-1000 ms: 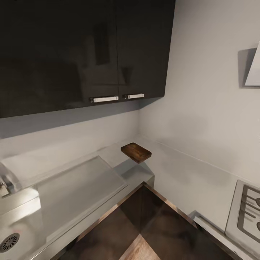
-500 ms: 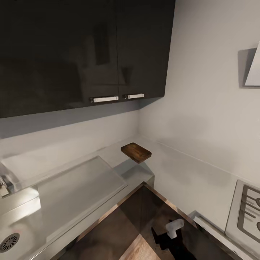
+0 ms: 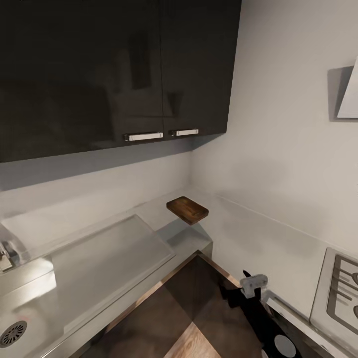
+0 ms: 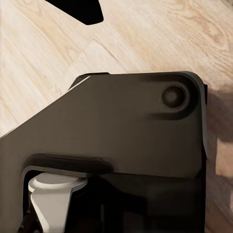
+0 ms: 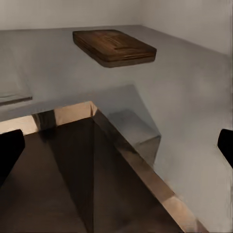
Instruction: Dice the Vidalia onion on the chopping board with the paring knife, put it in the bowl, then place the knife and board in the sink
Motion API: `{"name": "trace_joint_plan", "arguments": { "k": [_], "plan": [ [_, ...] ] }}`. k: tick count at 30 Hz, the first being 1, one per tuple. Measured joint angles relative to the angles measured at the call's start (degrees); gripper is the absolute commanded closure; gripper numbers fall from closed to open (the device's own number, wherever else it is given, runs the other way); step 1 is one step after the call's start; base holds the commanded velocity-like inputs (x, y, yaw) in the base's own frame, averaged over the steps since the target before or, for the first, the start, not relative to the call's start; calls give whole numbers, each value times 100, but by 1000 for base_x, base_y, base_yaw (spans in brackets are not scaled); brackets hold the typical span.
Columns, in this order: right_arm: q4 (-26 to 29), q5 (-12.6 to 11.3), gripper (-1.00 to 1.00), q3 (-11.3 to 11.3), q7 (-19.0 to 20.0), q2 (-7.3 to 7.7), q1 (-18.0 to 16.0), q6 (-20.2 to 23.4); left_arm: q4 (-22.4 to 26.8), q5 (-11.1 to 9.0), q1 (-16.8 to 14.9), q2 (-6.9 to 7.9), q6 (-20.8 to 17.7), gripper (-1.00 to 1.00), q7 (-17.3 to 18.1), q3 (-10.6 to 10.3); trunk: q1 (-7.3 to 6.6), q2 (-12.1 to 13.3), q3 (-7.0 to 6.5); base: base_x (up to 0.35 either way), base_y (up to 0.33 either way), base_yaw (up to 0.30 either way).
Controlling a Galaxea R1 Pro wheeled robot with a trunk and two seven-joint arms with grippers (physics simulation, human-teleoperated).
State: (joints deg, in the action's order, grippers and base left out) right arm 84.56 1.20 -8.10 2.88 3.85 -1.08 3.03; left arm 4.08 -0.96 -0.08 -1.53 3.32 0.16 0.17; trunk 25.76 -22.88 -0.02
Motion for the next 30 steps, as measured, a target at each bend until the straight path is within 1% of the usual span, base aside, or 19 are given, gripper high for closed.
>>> {"name": "trace_joint_plan", "arguments": {
  "k": [4, 7, 9, 12, 13, 14, 15, 16, 18, 19, 20, 21, 23, 24, 25, 26, 27, 28, 30],
  "plan": [
    [22, 0, -100, 3, -12, -2, -198, 0, 6, 0, 0, -21, 1, -100, 0, -1, 0, 0, 0, 0, 0, 0],
    [18, -4, -100, 4, -21, -2, -527, 37, 7, 0, 0, -61, 2, -100, 0, -1, 0, 0, 0, 0, 0, 0],
    [9, -6, -100, 6, -34, -2, -822, 141, 8, 0, 0, -95, 2, -100, 0, -1, 0, 0, 0, 0, 0, 0],
    [-14, -10, -100, 11, -179, -2, -1346, 659, 8, 0, 0, -147, 3, -100, 0, -1, 0, 0, 0, 0, 0, 0],
    [-48, -11, -100, 14, -257, -3, -1588, 925, 8, 0, 0, -159, 3, -100, 0, -1, 0, 1, -1, 0, 0, 0],
    [-83, -14, -100, 16, -298, -3, -1719, 1056, 8, 0, 0, -165, 4, -100, 0, -1, 0, 0, 0, 0, 0, 0],
    [-312, -23, -100, 27, -461, -4, -2215, 1497, 8, 0, 0, -201, 4, -100, 0, -2, 0, 1, 0, 0, 0, 0],
    [-392, -25, -100, 31, -511, -4, -2400, 1602, 8, 0, 0, -210, 3, -100, 0, -1, 0, 1, -1, 0, 0, 0],
    [-877, -34, -100, 92, -690, -5, -2945, 1899, 8, 0, 0, -232, 4, -100, 0, -4, 1, 1, -1, 0, 0, 0],
    [-1034, -38, -100, 119, -733, -5, -3079, 1953, 9, 0, 0, -236, 4, -100, 2, -4, 0, 1, 0, 0, 0, 0],
    [-1382, -41, -100, 178, -817, -13, -3327, 2026, 9, 0, 0, -241, 3, -100, 3, -6, 0, 1, -1, 0, 0, 0],
    [-1595, -46, -100, 213, -859, -17, -3464, 2053, 9, 1, 0, -243, 3, -100, 2, -6, 0, 1, 0, 0, 0, 0],
    [-2544, -120, -100, 361, -1009, -29, -3968, 2116, 9, 1, 0, -248, 2, -100, 2, -8, 1, 2, 0, 0, 0, 0],
    [-3057, -196, -100, 455, -1072, -34, -4197, 2136, 9, 0, 0, -249, 2, -100, 1, -8, 1, 2, 0, 0, 0, 0],
    [-3327, -245, -100, 506, -1108, -36, -4310, 2141, 9, 0, 0, -249, 2, -100, 1, -8, 0, 1, 0, 0, 0, 0],
    [-4037, -412, -100, 632, -1223, -33, -4609, 2149, 9, 0, 0, -250, 2, -100, 2, -8, 0, 1, 0, 0, 0, 0],
    [-4409, -545, -100, 701, -1280, -33, -4765, 2148, 9, 0, 0, -254, 2, -100, 4, -8, 0, 1, 0, 0, 0, 0],
    [-4637, -660, -100, 748, -1312, -34, -4862, 2130, 9, 2, 0, -256, 2, -100, 5, -8, 0, 0, 0, 0, 0, 0],
    [-4830, -797, -100, 800, -1353, -40, -4963, 2120, 9, 1, 0, -258, 2, -100, 5, -8, 0, 0, 0, 0, 0, 0]
  ]
}}
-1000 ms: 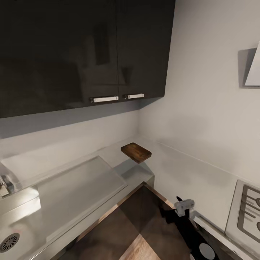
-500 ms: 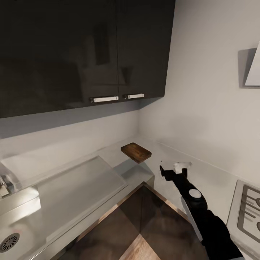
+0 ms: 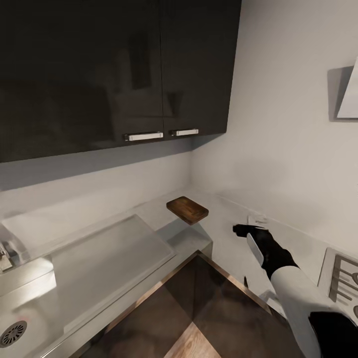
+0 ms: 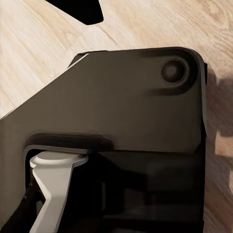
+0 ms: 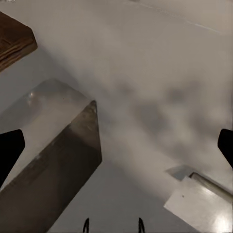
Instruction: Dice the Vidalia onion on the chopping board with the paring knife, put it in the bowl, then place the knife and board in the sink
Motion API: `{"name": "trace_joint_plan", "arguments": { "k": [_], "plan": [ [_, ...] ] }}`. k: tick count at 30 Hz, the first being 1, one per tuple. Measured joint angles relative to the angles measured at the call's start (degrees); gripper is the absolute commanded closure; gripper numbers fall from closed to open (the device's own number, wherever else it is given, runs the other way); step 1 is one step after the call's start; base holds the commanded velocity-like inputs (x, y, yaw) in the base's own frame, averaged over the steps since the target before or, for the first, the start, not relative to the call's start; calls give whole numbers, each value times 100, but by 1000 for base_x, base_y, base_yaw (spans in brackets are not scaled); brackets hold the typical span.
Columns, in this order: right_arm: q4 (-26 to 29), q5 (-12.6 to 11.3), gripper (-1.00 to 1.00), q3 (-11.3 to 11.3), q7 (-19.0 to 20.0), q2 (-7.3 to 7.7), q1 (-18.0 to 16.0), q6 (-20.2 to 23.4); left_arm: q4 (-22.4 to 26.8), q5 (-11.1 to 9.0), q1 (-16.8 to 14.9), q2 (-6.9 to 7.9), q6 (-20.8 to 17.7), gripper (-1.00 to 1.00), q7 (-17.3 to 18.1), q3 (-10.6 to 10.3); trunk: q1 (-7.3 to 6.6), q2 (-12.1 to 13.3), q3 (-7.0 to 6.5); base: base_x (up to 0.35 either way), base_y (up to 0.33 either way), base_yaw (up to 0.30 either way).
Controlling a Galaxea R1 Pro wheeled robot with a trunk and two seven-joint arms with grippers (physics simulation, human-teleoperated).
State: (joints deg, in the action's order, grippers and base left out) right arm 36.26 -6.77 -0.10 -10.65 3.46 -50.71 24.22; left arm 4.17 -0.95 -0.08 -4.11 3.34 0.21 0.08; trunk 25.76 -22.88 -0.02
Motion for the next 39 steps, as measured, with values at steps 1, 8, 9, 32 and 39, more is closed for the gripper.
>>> {"name": "trace_joint_plan", "arguments": {
  "k": [1, 8, 9, 32, 39],
  "plan": [
    [27, -38, -100, 13, -12, -13, -25, -3, 0, 0, 0, -1, 0, -100, 0, 0, 0, 0, 0, 0, 0, 0],
    [413, -120, -100, 42, -38, -64, -67, 48, 0, 5, 0, -9, 0, -100, 2, 0, 0, 0, 2, 0, 0, 0],
    [422, -123, -100, 43, -40, -65, -67, 52, 0, 4, 0, -13, 0, -100, 2, 0, 0, 0, 4, 0, 0, 4],
    [494, -511, -100, 44, -66, -75, -70, 70, 0, 2, 0, -81, 0, -100, 3, 0, 0, 0, 15, 76, -30, 64],
    [497, -511, -100, 48, -67, -76, -70, 71, 0, 2, 0, -81, 0, -100, 3, 0, -3, -1, 15, 226, -43, 0]
  ]
}}
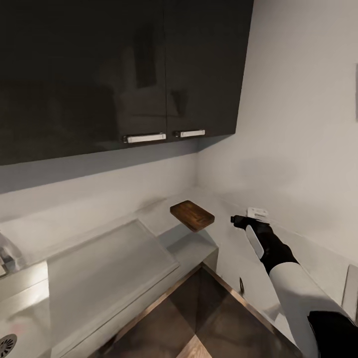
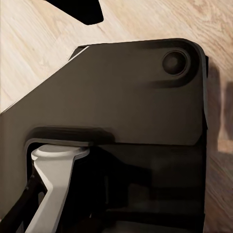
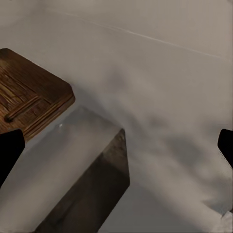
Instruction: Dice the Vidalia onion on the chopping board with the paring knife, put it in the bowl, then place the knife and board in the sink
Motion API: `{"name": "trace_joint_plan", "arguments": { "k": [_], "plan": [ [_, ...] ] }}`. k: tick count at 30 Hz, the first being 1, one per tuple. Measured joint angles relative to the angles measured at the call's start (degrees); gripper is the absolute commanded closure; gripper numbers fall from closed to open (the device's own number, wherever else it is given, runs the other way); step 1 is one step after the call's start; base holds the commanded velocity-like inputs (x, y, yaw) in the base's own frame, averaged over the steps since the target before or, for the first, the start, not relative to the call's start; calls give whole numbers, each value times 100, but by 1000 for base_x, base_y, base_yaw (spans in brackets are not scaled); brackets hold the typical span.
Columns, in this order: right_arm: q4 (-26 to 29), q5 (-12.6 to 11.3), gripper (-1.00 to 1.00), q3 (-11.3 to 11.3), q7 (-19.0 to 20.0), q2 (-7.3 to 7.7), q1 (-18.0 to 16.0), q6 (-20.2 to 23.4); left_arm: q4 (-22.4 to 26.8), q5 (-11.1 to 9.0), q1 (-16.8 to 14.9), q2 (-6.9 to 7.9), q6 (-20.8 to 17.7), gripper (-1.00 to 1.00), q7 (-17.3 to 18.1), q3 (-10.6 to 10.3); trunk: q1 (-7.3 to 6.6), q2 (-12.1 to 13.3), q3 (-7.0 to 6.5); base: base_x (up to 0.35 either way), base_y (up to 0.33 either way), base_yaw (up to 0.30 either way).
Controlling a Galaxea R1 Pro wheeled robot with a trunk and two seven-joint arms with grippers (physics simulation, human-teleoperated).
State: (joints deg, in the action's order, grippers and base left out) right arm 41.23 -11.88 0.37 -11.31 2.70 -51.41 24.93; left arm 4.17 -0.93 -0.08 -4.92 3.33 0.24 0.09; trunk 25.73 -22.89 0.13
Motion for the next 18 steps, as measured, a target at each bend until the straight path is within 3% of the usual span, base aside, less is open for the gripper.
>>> {"name": "trace_joint_plan", "arguments": {
  "k": [18],
  "plan": [
    [0, 0, -100, -3, 1, 0, 0, 2, 0, 4, 0, 0, 0, -100, 0, 0, 2, 1, 0, 101, -15, 0]
  ]
}}
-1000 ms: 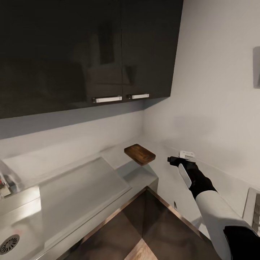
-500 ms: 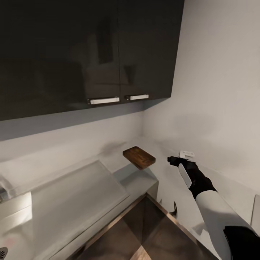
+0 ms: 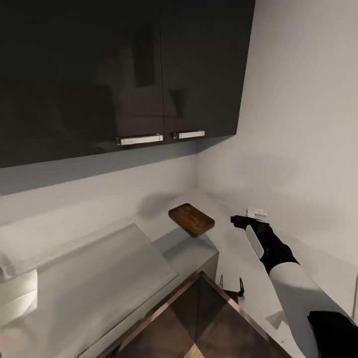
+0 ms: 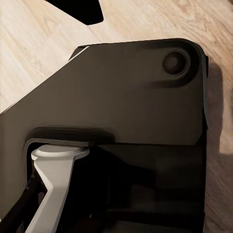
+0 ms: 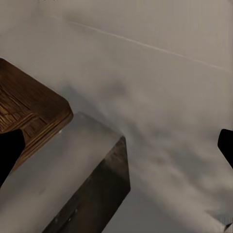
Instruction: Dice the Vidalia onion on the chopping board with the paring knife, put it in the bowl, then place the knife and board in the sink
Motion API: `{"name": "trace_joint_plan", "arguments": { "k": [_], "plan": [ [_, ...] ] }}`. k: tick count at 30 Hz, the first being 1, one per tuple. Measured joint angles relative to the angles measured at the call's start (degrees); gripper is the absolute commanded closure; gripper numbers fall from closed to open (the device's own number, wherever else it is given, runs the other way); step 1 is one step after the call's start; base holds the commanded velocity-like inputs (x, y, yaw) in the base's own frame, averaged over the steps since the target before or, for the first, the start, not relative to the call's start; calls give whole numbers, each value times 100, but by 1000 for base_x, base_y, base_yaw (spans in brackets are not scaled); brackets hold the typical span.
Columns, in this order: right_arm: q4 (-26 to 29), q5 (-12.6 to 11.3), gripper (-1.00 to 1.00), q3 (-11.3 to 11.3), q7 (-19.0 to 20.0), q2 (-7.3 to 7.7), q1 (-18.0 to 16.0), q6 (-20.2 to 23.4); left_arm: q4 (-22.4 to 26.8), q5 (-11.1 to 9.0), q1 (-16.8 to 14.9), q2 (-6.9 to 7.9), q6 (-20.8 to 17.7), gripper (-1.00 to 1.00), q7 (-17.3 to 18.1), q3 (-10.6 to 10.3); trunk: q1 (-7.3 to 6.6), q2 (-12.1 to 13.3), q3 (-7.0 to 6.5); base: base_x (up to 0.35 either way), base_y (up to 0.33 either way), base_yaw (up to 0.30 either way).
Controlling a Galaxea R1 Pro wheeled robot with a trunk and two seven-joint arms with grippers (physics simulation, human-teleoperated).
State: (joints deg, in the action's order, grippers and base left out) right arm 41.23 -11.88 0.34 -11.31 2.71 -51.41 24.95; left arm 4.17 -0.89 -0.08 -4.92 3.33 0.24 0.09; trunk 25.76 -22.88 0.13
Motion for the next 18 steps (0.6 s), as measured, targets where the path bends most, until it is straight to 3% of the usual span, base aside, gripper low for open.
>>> {"name": "trace_joint_plan", "arguments": {
  "k": [9, 18],
  "plan": [
    [-2, 0, -100, -8, -1, 0, 0, 0, -10, -6, 0, 12, 0, -100, -8, 0, 1, 0, 0, 10, 0, 0],
    [-2, 2, -100, -9, -1, 0, 0, 0, -120, -6, 0, 142, -34, -100, -29, 1, 1, 0, 0, 0, 0, 0]
  ]
}}
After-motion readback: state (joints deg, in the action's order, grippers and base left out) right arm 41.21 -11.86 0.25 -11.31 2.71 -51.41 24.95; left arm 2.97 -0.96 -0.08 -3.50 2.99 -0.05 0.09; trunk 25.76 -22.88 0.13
